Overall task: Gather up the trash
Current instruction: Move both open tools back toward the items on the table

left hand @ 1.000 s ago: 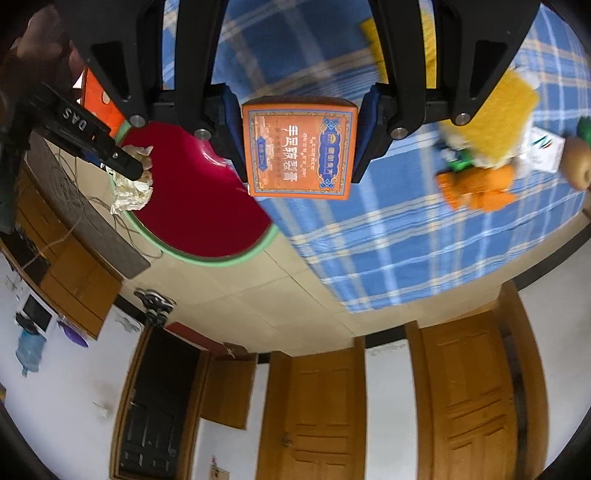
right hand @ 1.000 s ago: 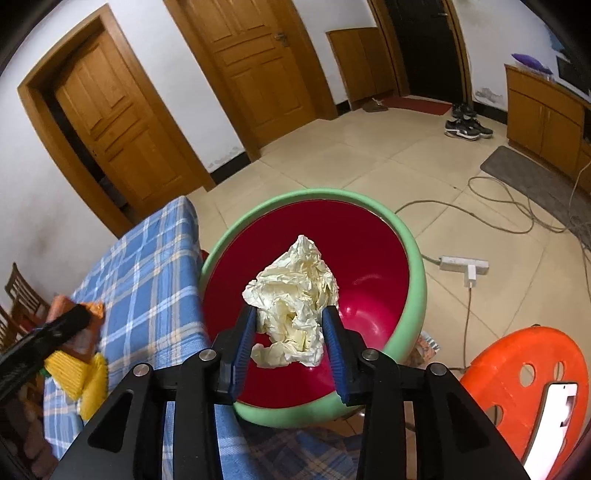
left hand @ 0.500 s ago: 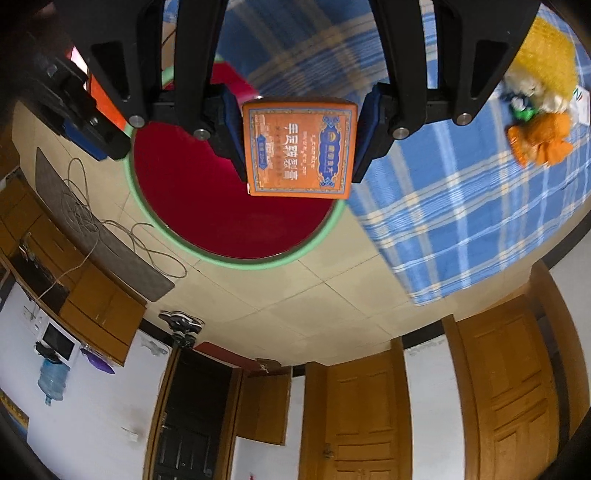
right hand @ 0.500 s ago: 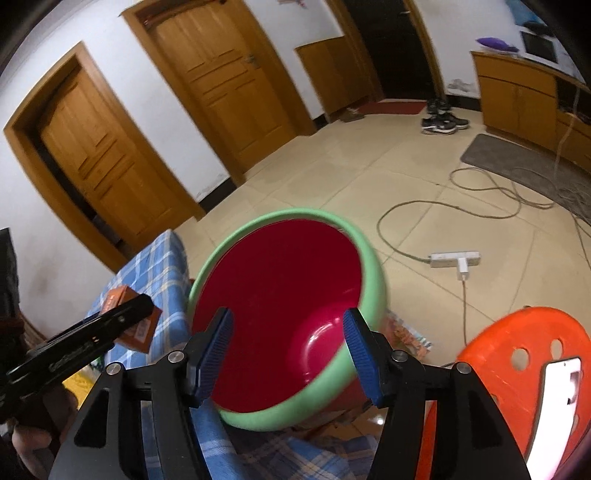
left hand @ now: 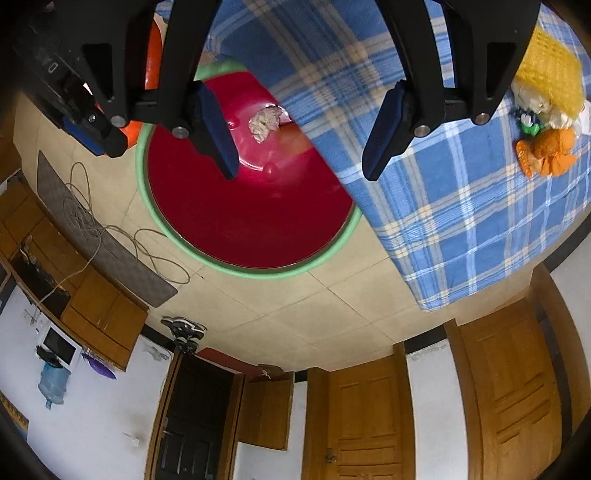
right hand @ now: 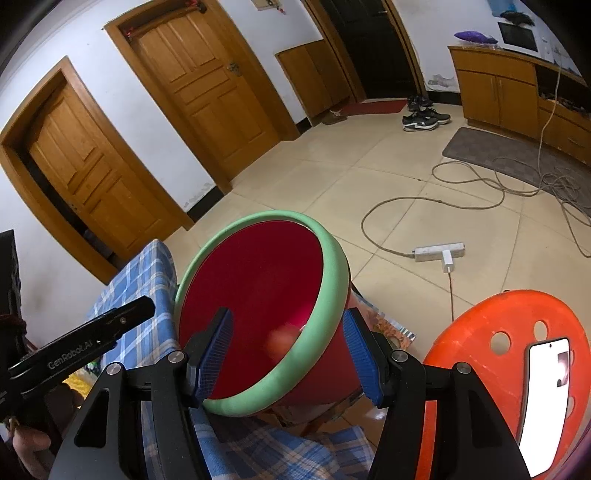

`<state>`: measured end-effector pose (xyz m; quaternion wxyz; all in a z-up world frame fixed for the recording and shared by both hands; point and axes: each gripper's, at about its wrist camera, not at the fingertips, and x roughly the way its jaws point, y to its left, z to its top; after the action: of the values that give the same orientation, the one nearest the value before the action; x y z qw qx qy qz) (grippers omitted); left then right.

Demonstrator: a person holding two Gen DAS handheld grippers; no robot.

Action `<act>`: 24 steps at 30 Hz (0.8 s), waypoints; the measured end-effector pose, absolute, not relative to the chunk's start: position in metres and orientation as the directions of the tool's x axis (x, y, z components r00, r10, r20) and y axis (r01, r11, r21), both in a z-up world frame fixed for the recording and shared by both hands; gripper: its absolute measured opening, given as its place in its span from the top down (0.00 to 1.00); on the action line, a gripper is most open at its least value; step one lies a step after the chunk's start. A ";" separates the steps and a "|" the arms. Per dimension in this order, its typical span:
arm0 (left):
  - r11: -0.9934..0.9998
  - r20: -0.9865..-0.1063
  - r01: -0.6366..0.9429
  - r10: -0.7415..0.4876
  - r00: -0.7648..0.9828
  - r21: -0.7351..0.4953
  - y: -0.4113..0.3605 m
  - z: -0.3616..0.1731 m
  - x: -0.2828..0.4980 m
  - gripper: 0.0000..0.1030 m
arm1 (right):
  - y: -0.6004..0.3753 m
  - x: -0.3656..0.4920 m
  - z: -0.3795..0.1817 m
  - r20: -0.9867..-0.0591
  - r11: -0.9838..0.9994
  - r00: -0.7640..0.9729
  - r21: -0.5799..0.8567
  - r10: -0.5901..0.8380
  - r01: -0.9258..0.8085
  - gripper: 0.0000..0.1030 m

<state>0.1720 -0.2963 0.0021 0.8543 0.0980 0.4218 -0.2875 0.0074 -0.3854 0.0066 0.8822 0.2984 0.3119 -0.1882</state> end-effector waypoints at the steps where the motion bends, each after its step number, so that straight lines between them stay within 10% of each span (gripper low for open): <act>1: 0.821 -0.776 0.566 -0.407 0.482 -0.079 -0.292 0.004 0.171 0.32 | -0.385 0.007 0.007 -0.662 0.751 0.735 0.410 -0.144 0.517 0.39; 24: 0.919 -0.749 0.382 -0.323 0.579 -0.101 -0.174 0.034 0.131 0.32 | -0.330 -0.002 0.034 -0.638 0.826 0.769 0.406 -0.051 0.391 0.39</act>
<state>0.1310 -0.1737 0.0345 0.8878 0.0359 0.4138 -0.1985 -0.0023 -0.3296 0.0343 0.9013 0.2682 0.3173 -0.1227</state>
